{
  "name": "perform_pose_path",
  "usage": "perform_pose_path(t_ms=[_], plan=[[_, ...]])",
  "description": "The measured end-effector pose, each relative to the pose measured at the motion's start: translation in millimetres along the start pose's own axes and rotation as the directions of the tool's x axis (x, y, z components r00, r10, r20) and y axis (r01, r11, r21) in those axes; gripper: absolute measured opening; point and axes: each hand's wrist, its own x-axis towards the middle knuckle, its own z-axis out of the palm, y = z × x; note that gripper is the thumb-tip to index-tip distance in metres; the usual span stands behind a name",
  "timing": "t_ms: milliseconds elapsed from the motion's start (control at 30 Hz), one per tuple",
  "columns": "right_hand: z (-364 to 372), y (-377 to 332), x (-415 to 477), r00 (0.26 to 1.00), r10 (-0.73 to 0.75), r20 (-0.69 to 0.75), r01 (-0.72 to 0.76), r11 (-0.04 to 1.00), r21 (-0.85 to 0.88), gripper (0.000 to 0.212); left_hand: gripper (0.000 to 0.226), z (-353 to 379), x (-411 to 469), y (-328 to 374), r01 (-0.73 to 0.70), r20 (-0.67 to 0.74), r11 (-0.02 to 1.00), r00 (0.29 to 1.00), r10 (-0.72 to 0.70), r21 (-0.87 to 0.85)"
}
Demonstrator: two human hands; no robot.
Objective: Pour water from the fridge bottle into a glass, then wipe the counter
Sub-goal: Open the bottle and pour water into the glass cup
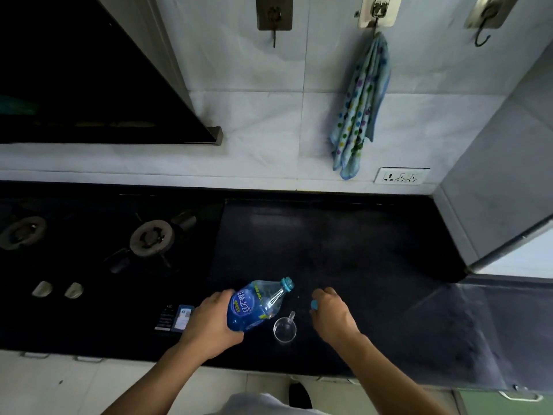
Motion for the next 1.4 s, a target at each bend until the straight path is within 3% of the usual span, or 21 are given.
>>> perform_pose_path(t_ms=[333,667,1400], plan=[[27.0,21.0,-3.2,0.997,0.028,0.076,-0.016,0.988,-0.154,0.031,0.068,14.2,-10.4,-17.0,0.016,0.074,0.976,0.997,-0.033,0.218],[48.3,46.1,-9.8,0.991,0.019,0.131,0.003,0.987,-0.163,0.044,0.079,16.1,-11.3,-30.9,0.005,0.112,0.94,0.993,-0.046,0.34],[67.6,65.6,-13.8,0.996,0.045,0.071,-0.026,0.97,-0.242,0.037,0.087,20.8,-8.8,-32.4,-0.016,0.144,0.913,0.989,-0.047,0.407]])
